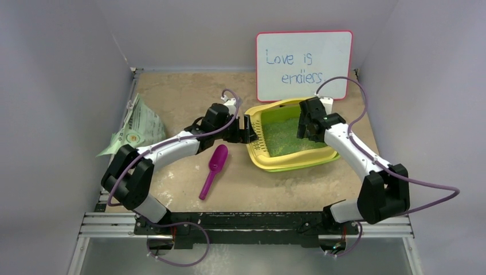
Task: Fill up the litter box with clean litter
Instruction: Adjust the litter box at the center of the board.
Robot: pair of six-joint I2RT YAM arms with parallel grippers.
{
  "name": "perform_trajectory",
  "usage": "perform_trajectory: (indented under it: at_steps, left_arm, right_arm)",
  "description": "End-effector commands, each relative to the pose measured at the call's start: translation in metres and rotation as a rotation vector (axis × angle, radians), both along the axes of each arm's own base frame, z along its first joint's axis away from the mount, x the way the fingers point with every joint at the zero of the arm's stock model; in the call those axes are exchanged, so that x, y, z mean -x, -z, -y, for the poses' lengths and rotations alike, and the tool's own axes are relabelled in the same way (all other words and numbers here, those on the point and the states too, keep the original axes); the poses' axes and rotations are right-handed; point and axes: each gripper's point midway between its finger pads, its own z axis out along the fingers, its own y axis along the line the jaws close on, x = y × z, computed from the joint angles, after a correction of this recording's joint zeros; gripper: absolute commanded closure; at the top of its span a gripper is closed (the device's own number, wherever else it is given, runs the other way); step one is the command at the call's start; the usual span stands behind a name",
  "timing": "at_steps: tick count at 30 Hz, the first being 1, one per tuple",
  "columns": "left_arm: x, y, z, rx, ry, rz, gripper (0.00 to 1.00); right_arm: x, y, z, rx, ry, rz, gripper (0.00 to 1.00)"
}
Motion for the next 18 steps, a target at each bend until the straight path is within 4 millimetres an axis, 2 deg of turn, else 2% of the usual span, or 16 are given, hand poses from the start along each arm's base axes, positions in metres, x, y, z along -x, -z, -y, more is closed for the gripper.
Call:
perform_trajectory:
  at_steps: [1, 3, 6, 9, 14, 18]
  left_arm:
    - [-0.008, -0.015, 0.007, 0.021, -0.011, 0.036, 0.18]
    - [-0.01, -0.014, 0.005, 0.01, -0.022, 0.043, 0.19]
    - [-0.01, -0.012, 0.009, 0.006, -0.01, 0.038, 0.21]
    - [-0.01, -0.009, 0.013, -0.005, 0.006, 0.029, 0.22]
    - [-0.007, -0.008, 0.018, -0.004, 0.023, 0.026, 0.23]
    - [-0.005, -0.008, 0.02, -0.005, 0.034, 0.029, 0.24]
  right_arm:
    - [-0.009, -0.041, -0.01, -0.059, -0.073, 0.102, 0.01]
    - [-0.007, -0.057, -0.009, -0.064, -0.092, 0.147, 0.01]
    - [-0.001, -0.079, 0.007, 0.003, -0.063, 0.175, 0.01]
    - [0.005, -0.089, 0.019, 0.059, -0.034, 0.178, 0.01]
    - [0.007, -0.086, 0.039, 0.175, 0.002, 0.157, 0.01]
    - [0.001, -0.063, 0.049, 0.245, 0.009, 0.062, 0.01]
